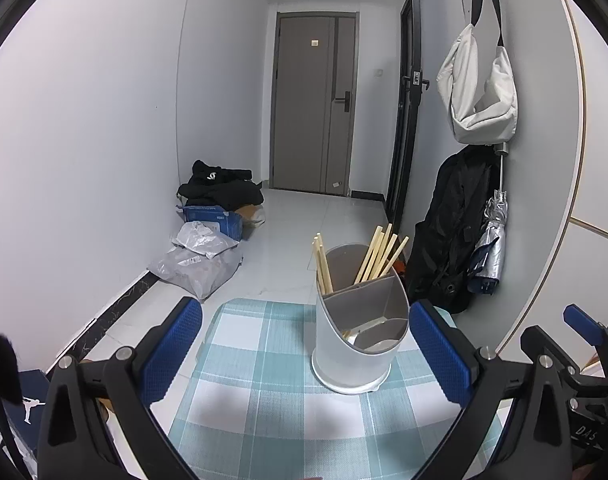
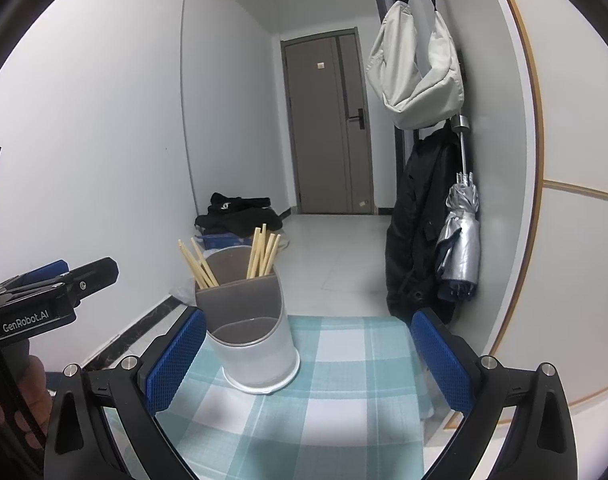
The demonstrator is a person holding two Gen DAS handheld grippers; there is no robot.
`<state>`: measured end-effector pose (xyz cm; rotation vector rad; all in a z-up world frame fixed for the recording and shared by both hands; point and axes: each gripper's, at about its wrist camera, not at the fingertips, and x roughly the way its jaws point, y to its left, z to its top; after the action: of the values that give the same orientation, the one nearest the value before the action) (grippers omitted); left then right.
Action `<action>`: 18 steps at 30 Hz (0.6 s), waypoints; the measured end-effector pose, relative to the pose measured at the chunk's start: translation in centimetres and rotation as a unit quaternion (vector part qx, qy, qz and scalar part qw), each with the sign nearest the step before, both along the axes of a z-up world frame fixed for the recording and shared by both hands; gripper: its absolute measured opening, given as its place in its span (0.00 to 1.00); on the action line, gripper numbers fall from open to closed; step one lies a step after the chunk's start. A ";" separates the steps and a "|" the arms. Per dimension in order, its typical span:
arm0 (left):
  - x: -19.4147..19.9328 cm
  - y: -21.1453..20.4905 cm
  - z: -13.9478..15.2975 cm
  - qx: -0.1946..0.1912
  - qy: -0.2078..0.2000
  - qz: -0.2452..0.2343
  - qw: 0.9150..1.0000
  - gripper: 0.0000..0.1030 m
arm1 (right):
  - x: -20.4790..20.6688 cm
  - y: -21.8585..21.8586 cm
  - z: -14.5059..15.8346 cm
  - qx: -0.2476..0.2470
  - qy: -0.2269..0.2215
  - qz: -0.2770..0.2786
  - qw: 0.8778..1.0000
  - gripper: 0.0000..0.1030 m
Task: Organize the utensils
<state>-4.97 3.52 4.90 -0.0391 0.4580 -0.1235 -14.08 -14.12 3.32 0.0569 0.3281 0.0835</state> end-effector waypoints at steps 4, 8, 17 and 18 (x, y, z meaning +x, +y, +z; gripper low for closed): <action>0.1 0.1 0.0 -0.004 0.004 0.001 1.000 0.99 | 0.0 -0.1 0.0 -0.002 0.000 -0.001 1.000 1.00; 0.1 0.1 0.0 -0.003 0.004 0.000 1.000 0.99 | 0.0 0.0 -0.1 -0.002 0.000 -0.001 1.000 1.00; 0.0 0.6 0.0 -0.006 0.001 0.009 1.000 0.99 | 0.0 0.1 -0.2 -0.009 0.001 -0.002 1.000 1.00; -0.1 0.6 0.0 -0.005 0.000 0.009 1.000 0.99 | -0.1 0.2 -0.2 -0.009 0.001 -0.002 1.000 1.00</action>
<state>-5.02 4.10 4.88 -0.0528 0.4577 -0.1086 -14.17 -13.89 3.14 0.0394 0.3303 0.0766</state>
